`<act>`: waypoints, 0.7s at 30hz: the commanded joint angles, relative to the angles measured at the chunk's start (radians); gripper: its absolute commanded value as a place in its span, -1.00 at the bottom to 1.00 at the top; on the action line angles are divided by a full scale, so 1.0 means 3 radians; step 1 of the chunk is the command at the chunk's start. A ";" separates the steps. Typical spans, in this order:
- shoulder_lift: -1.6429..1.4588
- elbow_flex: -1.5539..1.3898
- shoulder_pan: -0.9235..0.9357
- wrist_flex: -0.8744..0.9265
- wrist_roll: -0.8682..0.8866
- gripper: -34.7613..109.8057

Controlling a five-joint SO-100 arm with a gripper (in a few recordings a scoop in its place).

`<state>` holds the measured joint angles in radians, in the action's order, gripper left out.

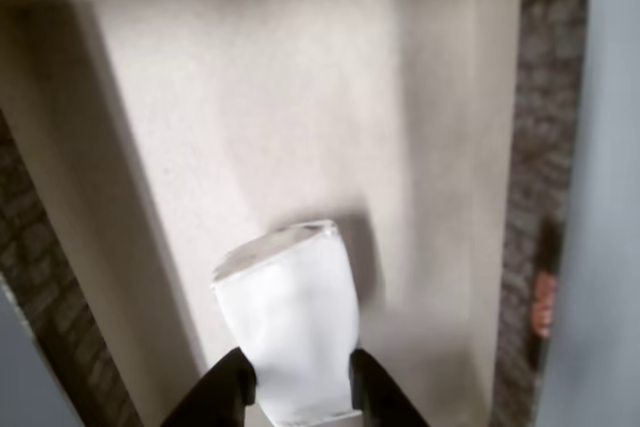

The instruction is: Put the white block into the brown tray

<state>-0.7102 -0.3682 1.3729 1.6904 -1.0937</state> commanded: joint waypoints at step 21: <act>0.0082 0.0394 -0.0010 -0.0087 -0.0020 -0.07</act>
<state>-0.6734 -0.2976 1.3698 1.6628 -1.1060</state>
